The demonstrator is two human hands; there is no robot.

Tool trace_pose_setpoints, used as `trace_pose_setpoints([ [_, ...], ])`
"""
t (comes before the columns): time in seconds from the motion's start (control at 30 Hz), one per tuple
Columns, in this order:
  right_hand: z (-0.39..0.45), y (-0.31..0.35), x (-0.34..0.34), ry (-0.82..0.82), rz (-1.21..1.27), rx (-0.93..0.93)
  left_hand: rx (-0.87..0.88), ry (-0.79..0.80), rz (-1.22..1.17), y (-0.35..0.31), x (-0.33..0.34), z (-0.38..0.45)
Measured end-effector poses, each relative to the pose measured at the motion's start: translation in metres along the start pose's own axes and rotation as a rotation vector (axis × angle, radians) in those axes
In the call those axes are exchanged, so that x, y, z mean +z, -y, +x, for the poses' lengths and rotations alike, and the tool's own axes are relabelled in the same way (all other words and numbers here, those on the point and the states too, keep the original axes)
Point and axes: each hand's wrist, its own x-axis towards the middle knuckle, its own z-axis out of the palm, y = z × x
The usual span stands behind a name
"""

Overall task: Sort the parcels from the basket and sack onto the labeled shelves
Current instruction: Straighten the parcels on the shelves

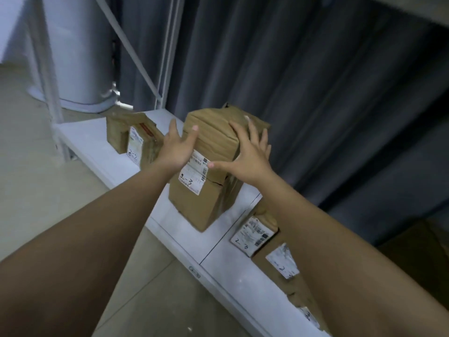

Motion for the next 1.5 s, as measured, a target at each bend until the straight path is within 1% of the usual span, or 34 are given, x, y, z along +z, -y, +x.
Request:
trace_pose_setpoints([
  [0.07,0.001,-0.004,0.008,-0.044,0.026,-0.013,0.014,0.082,0.011,0.007,-0.001,0.005],
  [0.13,-0.001,-0.008,0.012,-0.084,0.028,-0.013,0.070,0.107,0.047,0.013,-0.001,0.009],
  [0.23,-0.004,-0.015,0.012,-0.100,0.001,-0.017,0.107,0.096,0.156,0.016,0.000,0.013],
  [0.33,-0.007,-0.019,0.010,-0.093,0.037,-0.019,0.119,0.045,0.291,0.014,0.006,0.014],
  [0.43,-0.013,-0.031,0.003,-0.094,0.085,-0.015,0.128,0.047,0.308,0.012,0.017,0.009],
  [0.53,-0.019,-0.048,-0.004,-0.094,0.081,-0.009,0.150,0.064,0.318,0.012,0.030,0.003],
  [0.63,-0.021,-0.059,-0.009,-0.091,0.074,0.000,0.157,0.042,0.341,0.010,0.047,0.000],
  [0.73,-0.021,-0.068,-0.015,-0.086,0.083,0.022,0.127,0.092,0.309,0.006,0.061,-0.001],
  [0.87,-0.021,-0.081,-0.022,-0.080,0.084,0.035,0.124,0.110,0.426,0.001,0.073,-0.003],
  [1.1,-0.023,-0.085,-0.022,-0.115,0.040,0.043,0.126,0.150,0.371,0.001,0.076,-0.002],
  [1.2,-0.024,-0.074,-0.021,-0.147,0.020,0.033,0.123,0.190,0.282,0.000,0.068,-0.002],
  [1.27,-0.028,-0.059,-0.015,-0.253,0.040,-0.016,0.116,0.214,0.252,0.004,0.059,-0.005],
  [1.33,-0.034,-0.040,-0.003,-0.356,-0.020,-0.135,0.101,0.220,0.230,0.009,0.047,-0.012],
  [1.37,-0.037,-0.031,0.006,-0.378,-0.075,-0.216,0.096,0.217,0.219,0.013,0.040,-0.015],
  [1.43,-0.041,-0.013,0.029,-0.362,-0.156,-0.379,0.104,0.221,0.207,0.020,0.020,-0.022],
  [1.5,-0.045,0.004,0.055,-0.290,-0.184,-0.465,0.107,0.230,0.211,0.031,-0.005,-0.030],
])
